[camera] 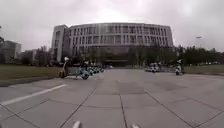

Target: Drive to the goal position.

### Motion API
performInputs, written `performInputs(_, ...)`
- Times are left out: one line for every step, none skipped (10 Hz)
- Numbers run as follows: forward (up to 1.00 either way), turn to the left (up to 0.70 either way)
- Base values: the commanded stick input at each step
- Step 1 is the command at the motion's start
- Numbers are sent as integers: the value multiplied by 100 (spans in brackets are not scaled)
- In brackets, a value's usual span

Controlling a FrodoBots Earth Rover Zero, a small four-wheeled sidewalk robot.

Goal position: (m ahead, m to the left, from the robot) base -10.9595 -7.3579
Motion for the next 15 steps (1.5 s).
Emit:
performInputs(70,0)
performInputs(70,0)
performInputs(70,0)
performInputs(70,0)
performInputs(70,0)
performInputs(70,0)
performInputs(70,0)
performInputs(70,0)
performInputs(70,0)
performInputs(70,0)
performInputs(70,0)
performInputs(70,0)
performInputs(70,0)
performInputs(70,0)
performInputs(70,0)
